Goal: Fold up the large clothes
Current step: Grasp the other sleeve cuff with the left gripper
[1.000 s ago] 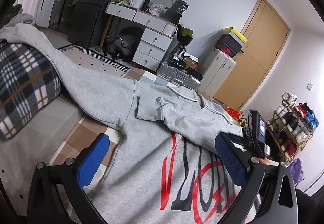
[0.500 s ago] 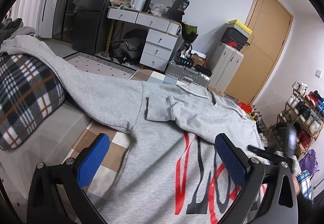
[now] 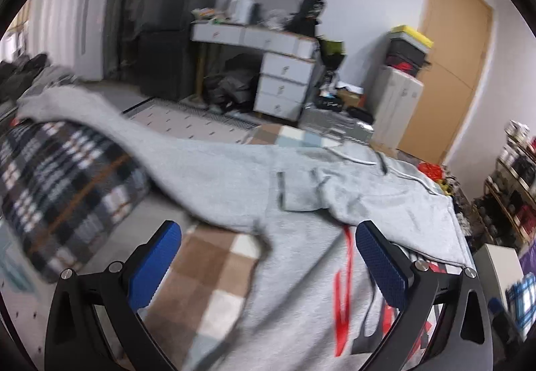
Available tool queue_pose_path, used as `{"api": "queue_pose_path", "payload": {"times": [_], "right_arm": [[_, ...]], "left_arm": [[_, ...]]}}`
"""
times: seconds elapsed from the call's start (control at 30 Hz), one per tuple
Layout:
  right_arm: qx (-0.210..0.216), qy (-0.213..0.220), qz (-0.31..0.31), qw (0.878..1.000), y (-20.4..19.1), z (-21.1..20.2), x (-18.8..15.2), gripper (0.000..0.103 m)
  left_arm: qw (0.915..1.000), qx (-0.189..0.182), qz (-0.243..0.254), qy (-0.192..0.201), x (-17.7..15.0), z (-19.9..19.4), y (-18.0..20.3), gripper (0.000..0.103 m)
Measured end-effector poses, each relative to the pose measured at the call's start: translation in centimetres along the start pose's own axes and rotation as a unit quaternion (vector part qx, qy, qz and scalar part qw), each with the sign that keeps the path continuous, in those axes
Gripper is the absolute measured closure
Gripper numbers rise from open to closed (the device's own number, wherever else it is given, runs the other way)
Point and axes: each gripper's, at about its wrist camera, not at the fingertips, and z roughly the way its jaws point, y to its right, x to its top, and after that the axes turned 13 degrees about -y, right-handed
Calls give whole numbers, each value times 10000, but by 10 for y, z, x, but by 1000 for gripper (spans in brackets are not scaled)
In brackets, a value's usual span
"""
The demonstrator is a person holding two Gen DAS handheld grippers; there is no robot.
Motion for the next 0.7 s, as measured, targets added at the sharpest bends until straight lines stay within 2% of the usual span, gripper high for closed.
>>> {"api": "queue_pose_path", "payload": {"times": [0.07, 0.13, 0.2, 0.23, 0.3, 0.33, 0.4, 0.5, 0.57, 0.6, 0.63, 0.7], "right_arm": [[1, -54, -54, 10000, -1, 3, -8, 0], [58, -178, -95, 9998, 0, 7, -12, 0], [195, -236, -148, 9994, 1, 8, -12, 0], [215, -203, -136, 9995, 2, 5, -14, 0], [317, -161, -51, 9994, 3, 0, -16, 0], [387, -146, -14, 9991, 4, -3, -17, 0], [526, -32, 65, 9986, 6, -11, -17, 0], [608, 90, 32, 9981, 6, -18, -16, 0], [547, 128, -80, 9984, 4, -19, -16, 0], [518, 124, -129, 9985, 2, -19, -16, 0], [504, 124, -182, 9985, 1, -19, -16, 0], [497, 136, -265, 9983, -2, -18, -18, 0]], "left_arm": [[9999, -60, -131, -3, 13, -15, -23, 1], [9990, 272, -295, 178, 30, -35, -51, 1], [9971, 455, -568, 215, 46, -51, -81, 1], [9958, 421, -804, 110, 55, -59, -99, 1], [9896, 24, -1437, -20, 76, -77, -146, 1], [9850, -48, -1721, -73, 88, -86, -172, 1], [9785, 102, -2055, -98, 104, -93, -204, 1], [9799, 450, -1914, -322, 125, -85, -234, 1], [9756, 722, -2015, -486, 132, -74, -250, 1], [9705, 771, -2233, -478, 132, -71, -259, 1], [9635, 678, -2548, -460, 135, -65, -273, 1], [9556, 326, -2852, -665, 138, -51, -290, 1]]}}
